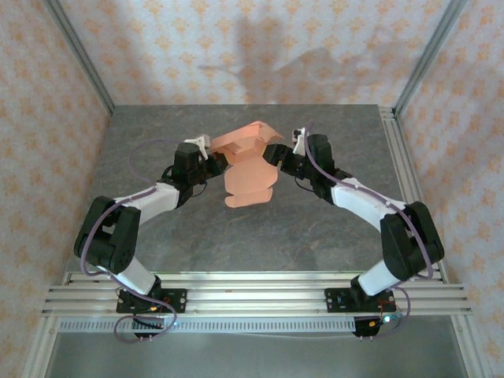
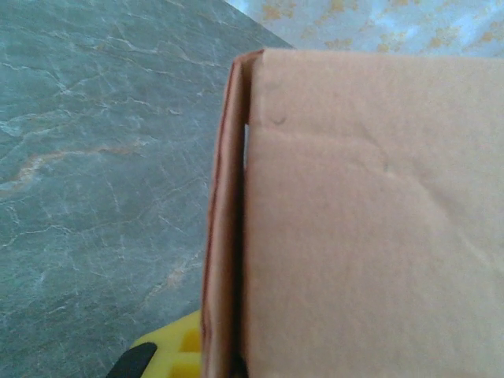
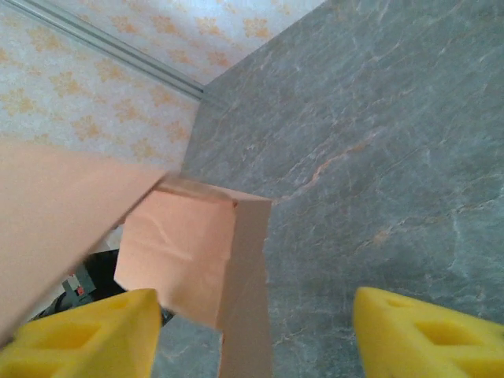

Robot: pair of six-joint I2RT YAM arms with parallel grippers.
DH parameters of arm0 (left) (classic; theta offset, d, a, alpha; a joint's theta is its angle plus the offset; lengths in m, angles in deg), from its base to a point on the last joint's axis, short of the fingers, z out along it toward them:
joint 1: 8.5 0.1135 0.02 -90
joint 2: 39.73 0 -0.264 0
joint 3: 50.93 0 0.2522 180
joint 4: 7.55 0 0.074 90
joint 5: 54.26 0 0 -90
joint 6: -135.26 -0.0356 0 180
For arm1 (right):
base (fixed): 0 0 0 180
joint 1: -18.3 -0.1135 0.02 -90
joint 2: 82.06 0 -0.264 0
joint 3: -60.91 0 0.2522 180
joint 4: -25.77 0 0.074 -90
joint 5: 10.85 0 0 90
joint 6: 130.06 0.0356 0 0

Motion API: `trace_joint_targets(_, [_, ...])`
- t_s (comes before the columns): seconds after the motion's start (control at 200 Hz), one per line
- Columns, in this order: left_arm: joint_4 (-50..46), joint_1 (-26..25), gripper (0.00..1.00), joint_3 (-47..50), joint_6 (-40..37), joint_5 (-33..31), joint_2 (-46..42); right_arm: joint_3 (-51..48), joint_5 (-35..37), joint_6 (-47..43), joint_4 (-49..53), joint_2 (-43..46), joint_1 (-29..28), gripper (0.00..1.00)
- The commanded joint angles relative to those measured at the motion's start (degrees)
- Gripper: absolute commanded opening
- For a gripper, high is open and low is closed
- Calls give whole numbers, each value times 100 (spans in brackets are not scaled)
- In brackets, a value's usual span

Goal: Fold the paper box

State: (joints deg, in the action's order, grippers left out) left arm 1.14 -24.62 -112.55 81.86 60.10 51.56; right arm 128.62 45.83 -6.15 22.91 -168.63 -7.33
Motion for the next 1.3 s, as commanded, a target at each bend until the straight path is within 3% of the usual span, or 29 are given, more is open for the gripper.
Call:
trace_joint_targets(0.0, [-43,-32,0,-38,84,-496,-170,-122,585,-264,89,532,-21,71])
trace_joint_targets(0.245, [-936,-175,0,-146,-206,-1667,-268,142,1654,-536,1256,1201,-93,71])
trace_joint_targets(0.38, [-1261,-407,0,-179,-498,-2429,-287,966,2451,-1131,2165,1132,-684,71])
trace_joint_targets(0.521, [-1525,-651,0,-334,-891,-2979,-282,2071,2814,-1684,2897,439,-1308,71])
trace_joint_targets(0.636, [-1598,-692,0,-380,-970,-3058,-293,2845,2881,-1906,3291,-288,-1600,69])
trace_joint_targets(0.891, [-1745,-754,0,-306,-1120,-3245,-514,3499,2717,-1378,3693,-1184,-1510,65])
trace_joint_targets(1.296, [-1829,-774,0,-363,-1205,-3213,-472,3482,2255,-1007,3444,-1513,-1377,37])
